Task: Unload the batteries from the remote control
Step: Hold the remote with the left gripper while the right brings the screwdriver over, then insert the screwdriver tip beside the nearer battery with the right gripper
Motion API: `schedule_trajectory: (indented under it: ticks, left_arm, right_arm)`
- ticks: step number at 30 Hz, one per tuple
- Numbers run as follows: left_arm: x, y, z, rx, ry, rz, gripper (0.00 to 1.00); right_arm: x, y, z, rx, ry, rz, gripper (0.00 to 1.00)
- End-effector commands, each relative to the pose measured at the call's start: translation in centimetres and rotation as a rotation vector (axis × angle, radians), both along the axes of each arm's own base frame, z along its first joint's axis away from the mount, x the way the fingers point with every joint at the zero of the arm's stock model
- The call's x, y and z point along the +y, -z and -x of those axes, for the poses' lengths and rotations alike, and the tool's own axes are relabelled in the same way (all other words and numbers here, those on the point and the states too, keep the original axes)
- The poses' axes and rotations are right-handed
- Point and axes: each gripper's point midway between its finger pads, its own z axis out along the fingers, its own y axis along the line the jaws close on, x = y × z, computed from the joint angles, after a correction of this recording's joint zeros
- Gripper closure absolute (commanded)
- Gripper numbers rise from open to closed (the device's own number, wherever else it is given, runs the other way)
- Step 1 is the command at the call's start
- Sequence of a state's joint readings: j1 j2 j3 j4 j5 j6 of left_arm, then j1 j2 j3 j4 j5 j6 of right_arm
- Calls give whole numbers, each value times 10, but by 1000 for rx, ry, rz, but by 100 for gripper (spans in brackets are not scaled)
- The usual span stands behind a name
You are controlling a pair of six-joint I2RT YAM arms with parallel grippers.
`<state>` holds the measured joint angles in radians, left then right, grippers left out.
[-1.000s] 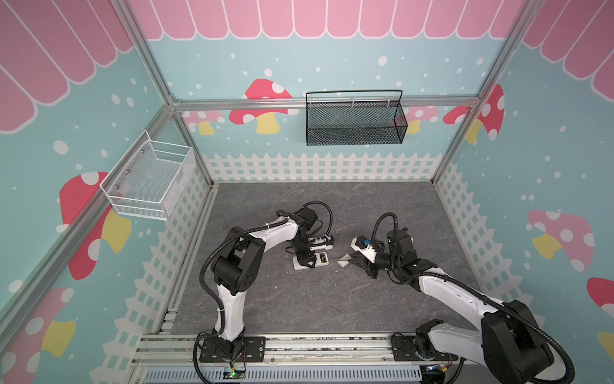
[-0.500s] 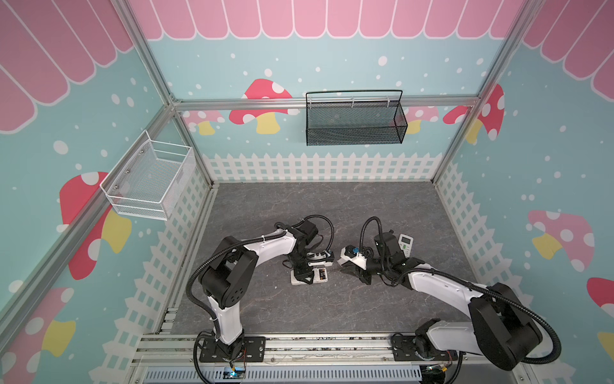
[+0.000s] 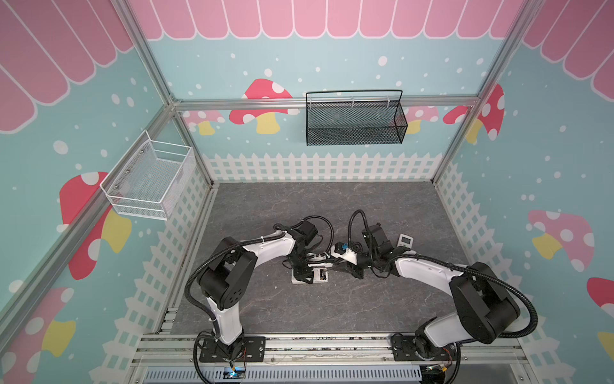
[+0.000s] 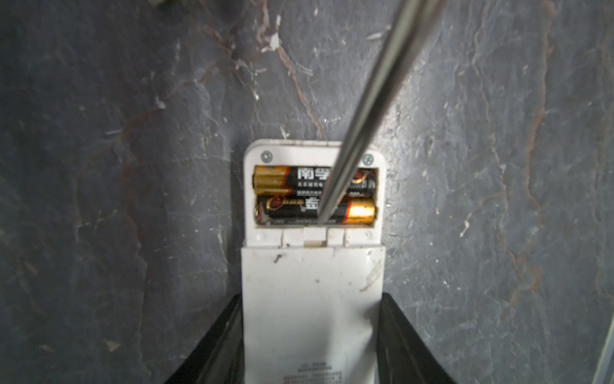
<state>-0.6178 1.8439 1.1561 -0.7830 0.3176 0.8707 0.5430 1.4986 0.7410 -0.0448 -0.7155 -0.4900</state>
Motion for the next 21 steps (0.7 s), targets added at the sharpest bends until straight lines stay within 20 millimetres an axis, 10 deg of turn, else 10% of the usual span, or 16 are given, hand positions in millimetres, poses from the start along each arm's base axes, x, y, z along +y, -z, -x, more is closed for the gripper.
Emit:
schedule_trajectory:
  ticks: [1, 21]
  left_arm:
    - [3, 15, 6, 10, 33, -18, 47]
    - [1, 16, 7, -10, 54, -43, 46]
  right_arm:
    - [4, 4, 10, 0, -77, 20, 100]
    - [0, 0, 21, -63, -102, 15, 100]
